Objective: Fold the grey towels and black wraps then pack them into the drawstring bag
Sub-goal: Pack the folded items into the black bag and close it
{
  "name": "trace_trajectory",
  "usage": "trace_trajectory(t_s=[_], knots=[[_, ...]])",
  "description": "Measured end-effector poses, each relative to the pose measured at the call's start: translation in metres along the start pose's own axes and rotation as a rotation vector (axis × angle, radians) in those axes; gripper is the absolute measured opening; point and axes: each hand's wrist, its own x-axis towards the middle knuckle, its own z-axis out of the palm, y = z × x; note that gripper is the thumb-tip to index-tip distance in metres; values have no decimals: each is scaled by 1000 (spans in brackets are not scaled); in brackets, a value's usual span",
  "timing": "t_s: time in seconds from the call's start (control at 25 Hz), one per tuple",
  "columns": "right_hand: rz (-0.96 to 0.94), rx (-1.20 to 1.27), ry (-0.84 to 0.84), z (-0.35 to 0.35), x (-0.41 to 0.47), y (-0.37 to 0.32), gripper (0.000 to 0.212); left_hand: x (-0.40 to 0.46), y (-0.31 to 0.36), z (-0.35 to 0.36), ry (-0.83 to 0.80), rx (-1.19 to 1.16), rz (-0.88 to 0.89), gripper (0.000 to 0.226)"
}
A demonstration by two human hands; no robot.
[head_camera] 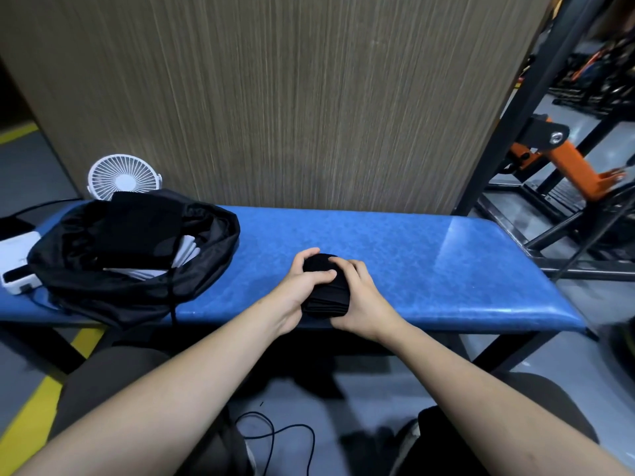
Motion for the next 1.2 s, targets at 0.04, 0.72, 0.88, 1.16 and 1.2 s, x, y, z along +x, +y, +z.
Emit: trace_trajectory(t_s=[0.04,0.72,0.88,1.16,1.2], knots=[[-6,18,13,0,3,-3,102,0,4,-2,-6,-13,7,53],[143,925,-197,67,118,-154,80,-34,121,-171,80,29,217,56],[166,1025,-213,84,140,-173,66,-27,127,-190,114,62,211,49],[124,1036,-209,85,171,-198,65,-22,151,-211,162,126,263,45],[111,1059,-204,85,176,-207,62,-24,157,-217,172,125,277,44]])
